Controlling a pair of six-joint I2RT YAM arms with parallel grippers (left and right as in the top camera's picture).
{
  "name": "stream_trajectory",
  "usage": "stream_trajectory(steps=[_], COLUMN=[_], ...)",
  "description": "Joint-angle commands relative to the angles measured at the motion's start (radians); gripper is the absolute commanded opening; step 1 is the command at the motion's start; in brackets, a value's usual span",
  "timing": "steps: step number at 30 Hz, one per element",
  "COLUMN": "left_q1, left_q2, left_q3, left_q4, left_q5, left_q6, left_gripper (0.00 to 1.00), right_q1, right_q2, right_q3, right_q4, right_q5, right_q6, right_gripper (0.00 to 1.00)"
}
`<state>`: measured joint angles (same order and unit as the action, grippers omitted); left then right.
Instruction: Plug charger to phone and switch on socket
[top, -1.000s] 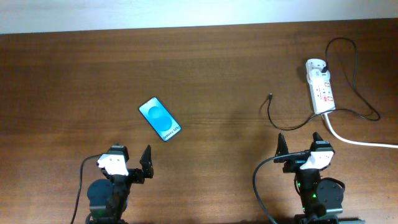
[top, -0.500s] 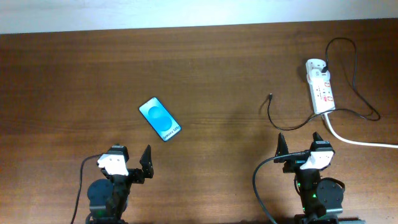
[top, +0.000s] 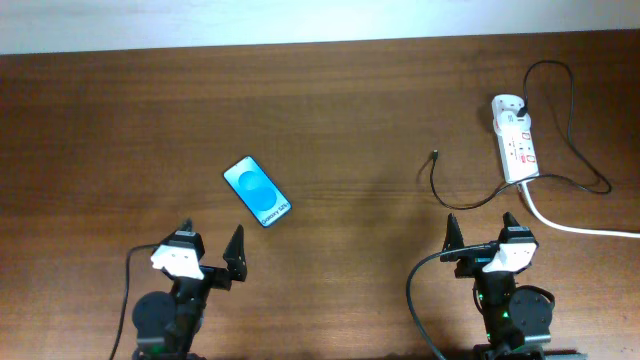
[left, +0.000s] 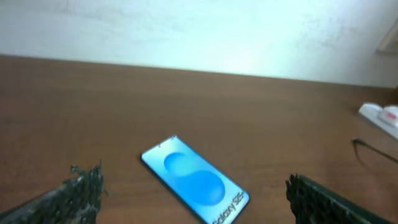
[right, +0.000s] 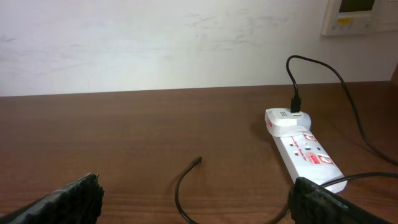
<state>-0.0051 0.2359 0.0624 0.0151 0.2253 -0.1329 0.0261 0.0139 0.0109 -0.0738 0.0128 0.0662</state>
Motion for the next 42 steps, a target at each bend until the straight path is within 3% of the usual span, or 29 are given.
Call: stream_trajectory(steps=[1, 6, 10, 17, 21, 23, 27, 29, 32, 40, 42], left_q1=[0.002, 0.002, 0.001, -0.086, -0.177, -0.205, -0.211, -0.216, -0.264, -0.296, -0.296], left_q2=[0.017, 0.145, 0.334, 0.875, 1.145, 1.223, 1.321, 1.352, 1.358, 1.388, 1.447], left_q3=[0.176, 0.480, 0.710, 1.297, 1.556, 1.569, 1.569, 1.569, 1.569, 1.582, 1.659], left_q4=[-0.120, -0.330, -0.402, -0.757, -0.921, -0.939, -0.944, -0.958, -0.976, -0.980, -1.048], left_q5=[0.018, 0.010, 0.023, 0.014, 0.023, 0.097, 0.085, -0.040, -0.291, -0.343, -0.381], left_q6=[-0.009, -0.013, -0.071, -0.141, -0.052, -0.052, -0.054, -0.177, -0.238, -0.242, -0.264], left_gripper=[0.99, 0.99, 0.99, 0.99, 0.99, 0.99, 0.99, 0.99, 0.99, 1.00, 1.00], right_q1=[0.006, 0.006, 0.006, 0.006, 0.006, 0.006, 0.006, 0.006, 0.006, 0.006, 0.006], right_q2=[-0.008, -0.008, -0.008, -0.008, -0.008, -0.008, -0.008, -0.008, -0.008, -0.008, -0.008], right_q3=[-0.005, -0.005, -0.005, -0.005, -0.005, -0.005, -0.005, -0.005, -0.005, -0.005, -0.005], right_q4=[-0.006, -0.006, -0.006, -0.006, -0.006, -0.006, -0.006, -0.006, -0.006, -0.006, -0.006], right_q5=[-0.005, -0.005, -0.005, -0.005, -0.005, -0.005, -0.005, -0.005, -0.005, -0.005, -0.005], right_q6=[-0.007, -0.007, -0.007, -0.007, -0.007, -0.007, -0.007, -0.007, -0.007, -0.007, -0.007], right_gripper=[0.98, 0.99, 0.99, 0.99, 0.99, 0.98, 0.99, 0.99, 0.99, 0.99, 0.99])
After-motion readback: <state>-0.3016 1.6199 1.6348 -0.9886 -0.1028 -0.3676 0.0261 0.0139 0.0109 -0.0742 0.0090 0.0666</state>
